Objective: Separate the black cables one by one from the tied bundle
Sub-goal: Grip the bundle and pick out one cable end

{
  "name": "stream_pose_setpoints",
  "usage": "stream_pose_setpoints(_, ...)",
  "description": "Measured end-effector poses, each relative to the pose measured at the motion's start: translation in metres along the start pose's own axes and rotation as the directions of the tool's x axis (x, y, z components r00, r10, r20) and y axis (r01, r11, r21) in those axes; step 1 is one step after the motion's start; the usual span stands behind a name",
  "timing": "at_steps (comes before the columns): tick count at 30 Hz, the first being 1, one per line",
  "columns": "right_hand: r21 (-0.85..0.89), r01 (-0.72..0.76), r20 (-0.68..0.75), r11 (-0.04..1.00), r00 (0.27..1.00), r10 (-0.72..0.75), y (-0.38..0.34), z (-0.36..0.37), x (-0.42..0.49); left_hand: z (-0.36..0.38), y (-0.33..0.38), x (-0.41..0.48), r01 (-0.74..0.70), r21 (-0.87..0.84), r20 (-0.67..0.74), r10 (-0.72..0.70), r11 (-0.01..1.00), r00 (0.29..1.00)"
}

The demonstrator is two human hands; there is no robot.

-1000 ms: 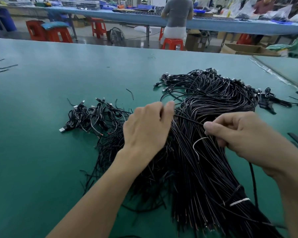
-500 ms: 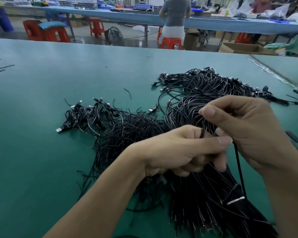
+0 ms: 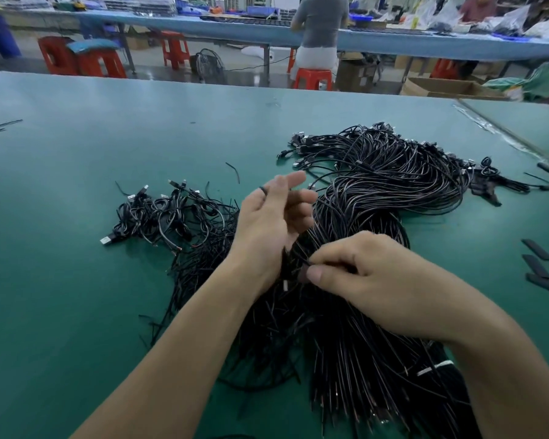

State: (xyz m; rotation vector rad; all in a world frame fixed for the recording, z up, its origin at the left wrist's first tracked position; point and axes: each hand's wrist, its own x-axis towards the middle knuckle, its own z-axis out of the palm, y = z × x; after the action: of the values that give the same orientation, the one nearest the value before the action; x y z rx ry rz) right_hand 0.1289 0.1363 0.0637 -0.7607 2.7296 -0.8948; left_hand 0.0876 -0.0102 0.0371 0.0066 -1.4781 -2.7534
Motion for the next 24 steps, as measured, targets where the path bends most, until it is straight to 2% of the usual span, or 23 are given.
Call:
stream_pose_setpoints(2, -0.013, 0.063, -0.112, 0.998, 0.992, -0.064, -0.001, -0.005, -0.002, 0.001, -0.003, -0.005, -0.049, 0.273, 0.093, 0.024, 0.961, 0.995)
stream_pose_setpoints(4, 0.026, 0.111, -0.255, 0.993, 0.962, -0.101, 0.001, -0.011, -0.003, 0.003, -0.003, -0.011, -0.083, 0.484, 0.244, -0.043, 0.871, 0.969)
stream_pose_setpoints(7, 0.110, 0.183, -0.398, 0.977, 0.909, -0.125, 0.008, -0.019, -0.004, 0.008, 0.001, -0.020, -0.041, 0.586, 0.368, -0.220, 0.809, 0.903)
stream_pose_setpoints(10, 0.235, 0.223, -0.469, 0.946, 0.878, -0.091, 0.015, -0.018, -0.002, 0.008, 0.002, -0.022, 0.052, 0.635, 0.363, -0.357, 0.771, 0.861)
stream_pose_setpoints(13, 0.374, 0.199, -0.533, 0.906, 0.845, 0.035, 0.022, -0.013, 0.003, 0.006, 0.009, -0.020, 0.251, 0.472, 0.437, -0.472, 0.845, 0.766)
stream_pose_setpoints(15, 0.435, 0.140, -0.504, 0.889, 0.856, 0.112, 0.022, -0.009, 0.006, 0.001, 0.015, -0.017, 0.382, 0.280, 0.520, -0.474, 0.881, 0.711)
stream_pose_setpoints(16, 0.412, 0.092, -0.471, 0.907, 0.873, 0.125, 0.022, -0.006, 0.007, 0.000, 0.016, -0.015, 0.421, 0.182, 0.543, -0.448, 0.889, 0.710)
stream_pose_setpoints(19, 0.249, -0.039, -0.316, 0.968, 0.941, 0.119, 0.020, 0.005, 0.010, 0.003, 0.018, -0.011, 0.458, -0.108, 0.492, -0.353, 0.882, 0.796)
stream_pose_setpoints(21, 0.121, -0.074, -0.180, 0.990, 0.979, 0.096, 0.013, 0.010, 0.010, 0.005, 0.015, -0.007, 0.375, -0.255, 0.371, -0.267, 0.891, 0.889)
stream_pose_setpoints(23, 0.024, -0.087, -0.086, 0.996, 0.992, 0.089, 0.007, 0.010, 0.007, 0.003, 0.010, -0.002, 0.238, -0.268, 0.259, -0.168, 0.934, 0.951)
stream_pose_setpoints(24, 0.003, -0.088, -0.059, 0.996, 0.994, 0.088, 0.005, 0.007, 0.004, 0.001, 0.006, 0.000, 0.167, -0.214, 0.208, -0.122, 0.962, 0.970)
